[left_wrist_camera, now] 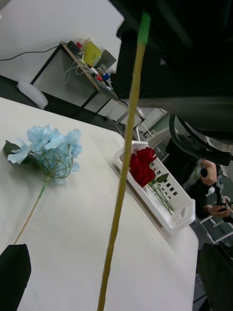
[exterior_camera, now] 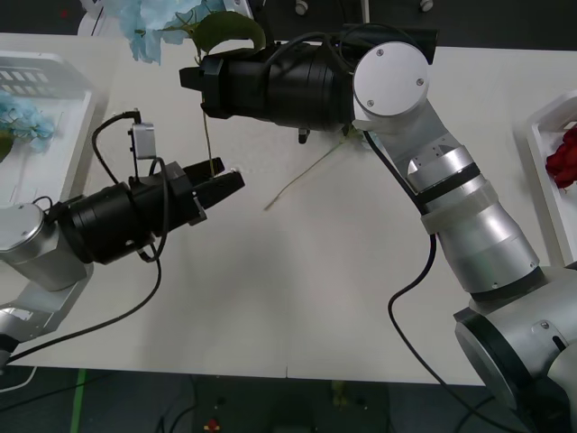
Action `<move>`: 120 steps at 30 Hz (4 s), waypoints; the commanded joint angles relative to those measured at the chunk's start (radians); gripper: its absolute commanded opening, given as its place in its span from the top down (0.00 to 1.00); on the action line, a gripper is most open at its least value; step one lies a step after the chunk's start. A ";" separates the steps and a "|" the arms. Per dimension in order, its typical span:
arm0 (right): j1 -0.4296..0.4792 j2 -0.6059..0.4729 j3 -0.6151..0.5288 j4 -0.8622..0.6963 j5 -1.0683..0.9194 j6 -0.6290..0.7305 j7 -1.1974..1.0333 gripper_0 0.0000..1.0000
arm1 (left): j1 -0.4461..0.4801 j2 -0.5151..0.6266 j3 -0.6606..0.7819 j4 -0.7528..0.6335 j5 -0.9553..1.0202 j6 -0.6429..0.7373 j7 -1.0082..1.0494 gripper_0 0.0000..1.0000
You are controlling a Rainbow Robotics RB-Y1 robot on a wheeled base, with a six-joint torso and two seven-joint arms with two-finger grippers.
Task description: Put the red flowers into the right box and the blue flowers into the left box
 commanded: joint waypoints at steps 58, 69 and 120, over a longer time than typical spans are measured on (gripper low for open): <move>-0.071 -0.134 -0.006 -0.015 0.340 0.047 -0.718 0.18 | -0.132 0.040 0.661 0.261 -0.903 0.046 0.295 1.00; -0.220 -0.142 -0.005 0.152 0.603 0.227 -1.151 0.17 | -0.237 0.141 0.818 0.456 -1.301 0.020 0.450 1.00; -0.389 0.059 0.023 0.827 0.920 0.153 -1.331 0.00 | -0.119 0.176 0.572 0.142 -0.604 0.395 0.311 0.00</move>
